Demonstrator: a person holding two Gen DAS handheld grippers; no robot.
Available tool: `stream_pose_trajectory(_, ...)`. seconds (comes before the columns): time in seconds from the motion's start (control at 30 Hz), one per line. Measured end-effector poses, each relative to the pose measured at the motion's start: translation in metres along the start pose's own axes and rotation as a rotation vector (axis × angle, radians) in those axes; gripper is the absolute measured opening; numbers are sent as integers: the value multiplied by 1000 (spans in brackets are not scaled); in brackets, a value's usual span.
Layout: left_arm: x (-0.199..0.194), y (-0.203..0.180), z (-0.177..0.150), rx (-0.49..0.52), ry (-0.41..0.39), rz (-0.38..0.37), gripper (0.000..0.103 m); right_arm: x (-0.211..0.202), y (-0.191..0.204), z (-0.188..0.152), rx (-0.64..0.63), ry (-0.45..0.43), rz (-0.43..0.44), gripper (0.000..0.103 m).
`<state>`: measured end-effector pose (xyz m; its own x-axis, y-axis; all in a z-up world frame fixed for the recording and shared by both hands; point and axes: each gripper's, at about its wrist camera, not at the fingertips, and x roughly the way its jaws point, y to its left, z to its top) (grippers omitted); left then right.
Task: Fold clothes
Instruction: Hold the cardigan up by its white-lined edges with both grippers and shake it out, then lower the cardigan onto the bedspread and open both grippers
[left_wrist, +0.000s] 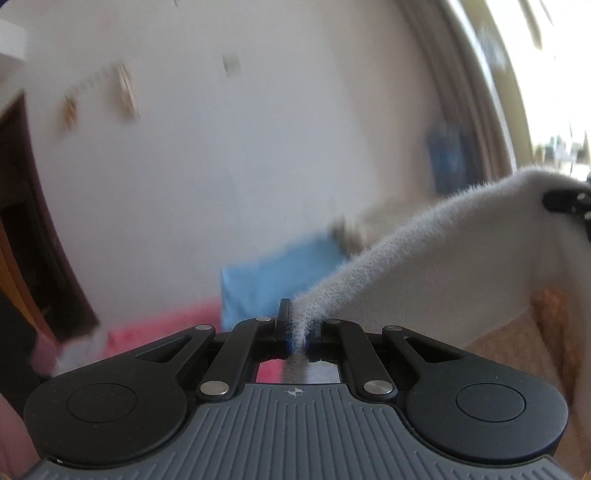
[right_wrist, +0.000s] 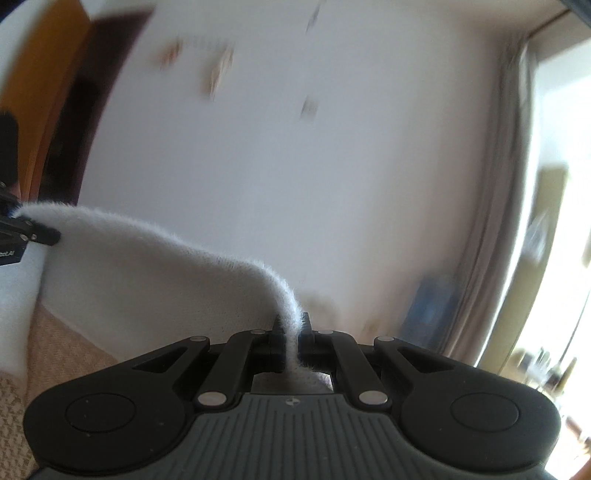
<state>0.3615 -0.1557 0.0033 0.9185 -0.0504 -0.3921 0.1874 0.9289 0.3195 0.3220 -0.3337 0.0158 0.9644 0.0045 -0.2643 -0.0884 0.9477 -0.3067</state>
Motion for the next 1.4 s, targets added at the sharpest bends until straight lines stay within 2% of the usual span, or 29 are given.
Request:
stream_pose_trajectory(0.13,69,-7,-37,34,123,33,6,87,35,-40,-5,150,52,3)
stream_pose_trajectory(0.23,96,-2,-51,37,184,31,5,121,46,-59,13,213,74,3)
stream_pose_trajectory(0.3,106,-6,-55,59,195,30,5,140,51,-71,30,251,88,3)
stream_pose_trajectory(0.37,120,-16,-56,71,189,29,5,151,53,-85,36,268,87,3)
stream_pose_trajectory(0.5,157,-24,-62,42,211,25,5,155,44,-92,34,265,64,3)
stream_pose_trajectory(0.63,202,-36,-92,66,403,-47,11,172,42,-113,28,335,67,5)
stream_pose_trajectory(0.67,202,-36,-96,68,394,-53,13,181,44,-121,26,382,95,7)
stream_pose_trajectory(0.7,198,-34,-96,71,380,-39,26,188,45,-129,26,420,114,12)
stream_pose_trajectory(0.73,193,-31,-92,66,385,-34,45,189,43,-131,30,426,112,17)
stream_pose_trajectory(0.77,189,-27,-88,57,396,-35,56,185,38,-129,36,420,101,33)
stream_pose_trajectory(0.8,183,-21,-85,34,400,-63,71,181,33,-126,50,419,98,49)
stream_pose_trajectory(0.83,176,-13,-81,5,401,-104,77,176,26,-123,74,425,102,54)
stream_pose_trajectory(0.87,167,-5,-77,-23,397,-136,78,170,19,-120,99,431,107,64)
stream_pose_trajectory(0.9,158,2,-74,-52,392,-155,80,164,11,-117,129,435,116,67)
stream_pose_trajectory(0.97,140,17,-68,-113,382,-186,86,144,-5,-115,197,446,143,68)
stream_pose_trajectory(1.07,103,44,-64,-230,363,-233,87,108,-26,-114,294,479,177,69)
stream_pose_trajectory(1.17,60,73,-63,-347,343,-272,89,55,-43,-114,385,490,203,69)
stream_pose_trajectory(1.23,25,94,-69,-410,333,-281,92,14,-56,-116,474,487,224,69)
stream_pose_trajectory(1.4,-64,124,-95,-448,347,-231,93,-87,-69,-118,699,473,286,69)
